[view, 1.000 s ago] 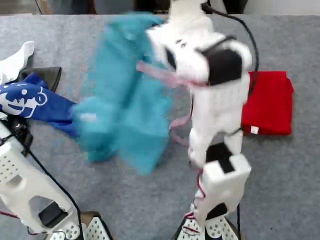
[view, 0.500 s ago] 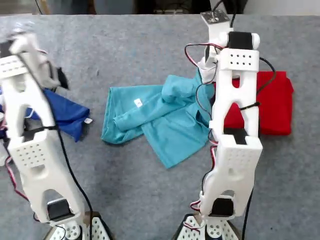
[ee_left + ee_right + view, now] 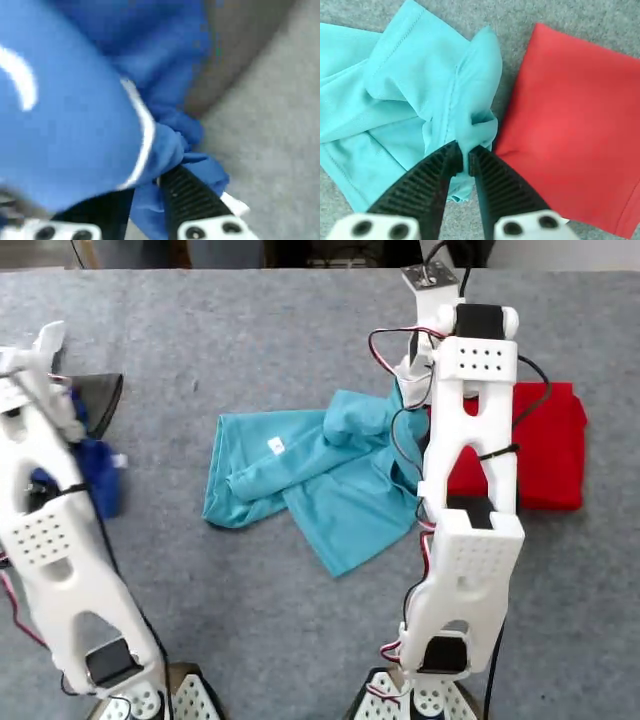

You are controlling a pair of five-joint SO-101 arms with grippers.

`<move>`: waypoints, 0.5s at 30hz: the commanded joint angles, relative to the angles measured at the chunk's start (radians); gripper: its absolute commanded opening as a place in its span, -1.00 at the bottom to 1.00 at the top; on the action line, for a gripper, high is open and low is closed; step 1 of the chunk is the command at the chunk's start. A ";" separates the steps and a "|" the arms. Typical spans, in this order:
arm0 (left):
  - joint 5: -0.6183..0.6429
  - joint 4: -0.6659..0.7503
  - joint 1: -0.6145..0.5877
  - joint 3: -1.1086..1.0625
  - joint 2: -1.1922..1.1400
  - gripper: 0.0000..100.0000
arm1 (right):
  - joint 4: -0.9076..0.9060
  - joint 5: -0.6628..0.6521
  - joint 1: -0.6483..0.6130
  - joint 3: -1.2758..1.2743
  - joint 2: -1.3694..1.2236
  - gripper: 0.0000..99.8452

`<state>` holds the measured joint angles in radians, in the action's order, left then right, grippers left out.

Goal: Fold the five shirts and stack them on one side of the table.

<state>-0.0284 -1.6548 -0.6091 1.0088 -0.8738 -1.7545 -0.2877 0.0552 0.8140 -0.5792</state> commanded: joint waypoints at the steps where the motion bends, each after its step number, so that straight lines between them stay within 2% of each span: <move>1: 0.008 -0.018 -0.127 0.309 0.048 -0.94 | -0.009 0.002 0.006 0.001 0.010 -0.97; 6: 0.000 -0.018 -0.237 0.661 0.025 -0.93 | -0.009 0.002 0.005 0.001 0.010 -0.97; 10: -0.017 -0.029 -0.246 0.622 -0.017 -0.92 | -0.011 0.002 -0.005 0.008 0.012 -0.97; 12: -0.058 -0.075 -0.245 0.587 -0.040 -0.82 | -0.011 0.000 -0.021 0.010 0.025 -0.97; 15: -0.055 -0.106 -0.252 0.567 -0.060 -0.63 | -0.011 -0.002 -0.072 0.001 0.090 -0.97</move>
<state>-0.0790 -1.7392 -0.8454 1.5735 -0.9413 -1.7576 -0.2862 0.0384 0.8109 -0.5700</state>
